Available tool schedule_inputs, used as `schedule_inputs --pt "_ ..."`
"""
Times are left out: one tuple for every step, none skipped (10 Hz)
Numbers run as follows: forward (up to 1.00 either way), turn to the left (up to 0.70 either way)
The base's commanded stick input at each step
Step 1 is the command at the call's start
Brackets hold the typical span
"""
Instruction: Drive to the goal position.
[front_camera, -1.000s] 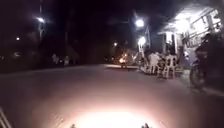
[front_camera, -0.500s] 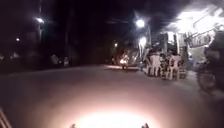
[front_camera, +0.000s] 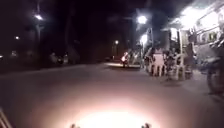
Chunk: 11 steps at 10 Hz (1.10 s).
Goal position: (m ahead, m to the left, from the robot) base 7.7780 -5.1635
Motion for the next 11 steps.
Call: schedule_inputs --pt "0.60 0.00" --pt "0.60 0.00" --pt "0.60 0.00" --pt "0.60 0.00" --pt "0.60 0.00" --pt "0.60 0.00" --pt "0.60 0.00" --pt "0.60 0.00" --pt "0.60 0.00" --pt "0.60 0.00" --pt "0.60 0.00"
